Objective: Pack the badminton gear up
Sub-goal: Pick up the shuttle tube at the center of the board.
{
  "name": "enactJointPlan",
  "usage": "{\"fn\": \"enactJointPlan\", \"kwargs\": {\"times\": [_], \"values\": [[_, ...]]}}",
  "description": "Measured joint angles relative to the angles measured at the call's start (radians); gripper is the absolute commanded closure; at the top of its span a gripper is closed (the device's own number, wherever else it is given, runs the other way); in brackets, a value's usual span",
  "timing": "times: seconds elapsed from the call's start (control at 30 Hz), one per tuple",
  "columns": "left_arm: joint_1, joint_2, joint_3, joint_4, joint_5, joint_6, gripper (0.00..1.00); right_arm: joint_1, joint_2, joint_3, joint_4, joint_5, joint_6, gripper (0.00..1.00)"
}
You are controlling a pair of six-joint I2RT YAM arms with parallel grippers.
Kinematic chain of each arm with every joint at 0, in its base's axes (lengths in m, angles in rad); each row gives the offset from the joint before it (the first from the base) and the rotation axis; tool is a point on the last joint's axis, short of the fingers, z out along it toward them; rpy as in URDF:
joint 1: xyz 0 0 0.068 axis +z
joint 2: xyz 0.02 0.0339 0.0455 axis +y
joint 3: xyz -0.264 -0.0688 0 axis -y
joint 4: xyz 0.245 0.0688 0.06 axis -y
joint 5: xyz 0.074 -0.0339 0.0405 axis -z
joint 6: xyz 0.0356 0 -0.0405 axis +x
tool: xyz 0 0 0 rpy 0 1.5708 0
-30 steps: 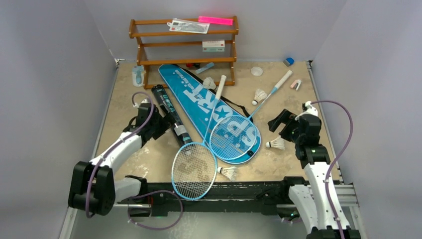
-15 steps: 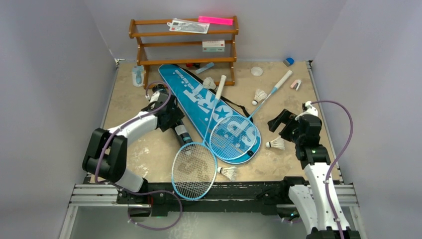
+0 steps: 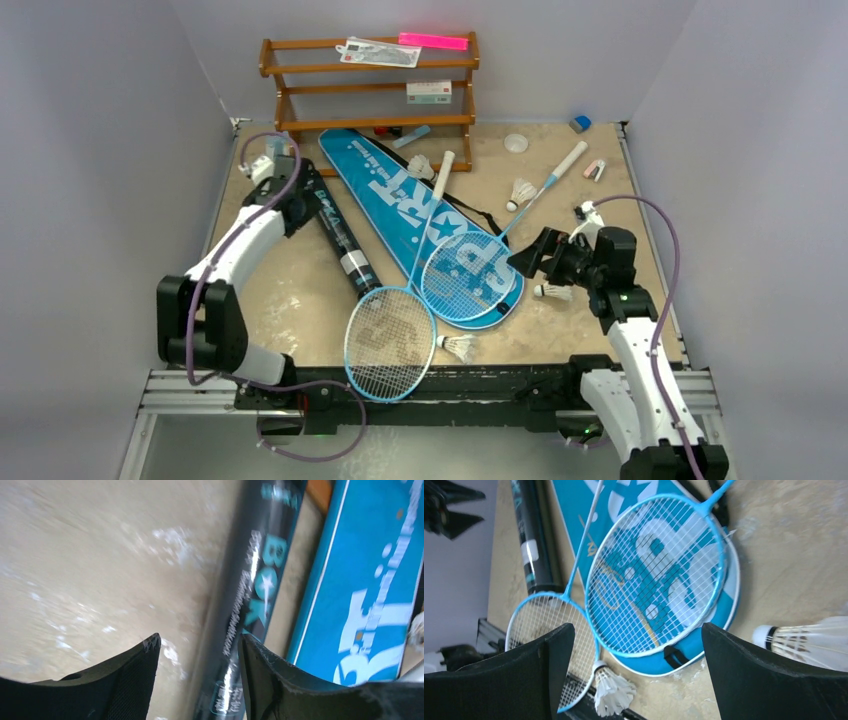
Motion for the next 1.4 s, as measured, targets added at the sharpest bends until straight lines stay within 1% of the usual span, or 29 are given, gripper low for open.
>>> {"fn": "enactJointPlan", "kwargs": {"times": [0.03, 0.1, 0.13, 0.17, 0.27, 0.37, 0.47, 0.63, 0.8, 0.9, 0.97, 1.0, 1.03, 1.1, 1.27, 1.4], "values": [[0.029, -0.024, -0.001, -0.002, 0.003, 0.01, 0.34, 0.013, 0.008, 0.0, 0.002, -0.013, -0.005, 0.01], [0.068, -0.072, -0.006, 0.006, 0.013, 0.025, 0.16, 0.044, 0.026, 0.001, 0.001, -0.031, -0.01, 0.01], [0.076, -0.1, -0.013, 0.015, 0.031, 0.028, 0.1, 0.066, 0.04, 0.002, 0.0, -0.039, -0.013, 0.01], [0.077, -0.127, -0.024, 0.024, 0.053, 0.03, 0.08, 0.086, 0.053, 0.005, 0.0, -0.043, -0.014, 0.01], [0.066, -0.162, -0.061, 0.035, 0.13, 0.012, 0.05, 0.125, 0.071, 0.007, -0.002, -0.061, -0.015, 0.01], [0.053, -0.14, -0.106, 0.037, 0.192, -0.008, 0.03, 0.129, 0.056, 0.007, -0.002, -0.063, -0.017, 0.01], [0.024, -0.071, -0.111, 0.026, 0.217, -0.014, 0.03, 0.129, 0.034, 0.008, -0.002, -0.063, -0.02, 0.01], [-0.055, 0.071, -0.05, -0.003, 0.236, -0.005, 0.02, 0.129, 0.026, 0.008, -0.004, -0.066, -0.024, 0.01], [-0.1, 0.141, -0.001, -0.012, 0.245, 0.01, 0.03, 0.129, 0.011, 0.008, -0.01, -0.068, -0.026, 0.01], [-0.101, 0.189, 0.028, -0.034, 0.225, 0.01, 0.07, 0.129, -0.002, 0.008, -0.011, -0.068, -0.026, 0.01], [-0.101, 0.232, 0.044, -0.045, 0.212, 0.01, 0.17, 0.129, -0.007, 0.008, -0.011, -0.07, -0.026, 0.01], [-0.101, 0.248, 0.047, -0.045, 0.209, 0.01, 0.25, 0.129, -0.008, 0.008, -0.011, -0.07, -0.026, 0.01], [-0.101, 0.268, 0.047, -0.047, 0.206, 0.01, 0.32, 0.129, -0.008, 0.008, -0.011, -0.07, -0.026, 0.01], [-0.101, 0.29, 0.047, -0.058, 0.197, 0.01, 0.39, 0.129, -0.008, 0.008, -0.012, -0.07, -0.026, 0.03], [-0.1, 0.288, 0.069, -0.112, 0.142, 0.013, 0.4, 0.129, 0.0, 0.008, -0.014, -0.083, -0.032, 0.02], [-0.052, 0.248, 0.134, -0.177, 0.111, 0.031, 0.4, 0.134, 0.068, 0.022, -0.034, -0.133, -0.051, 0.02]]}}
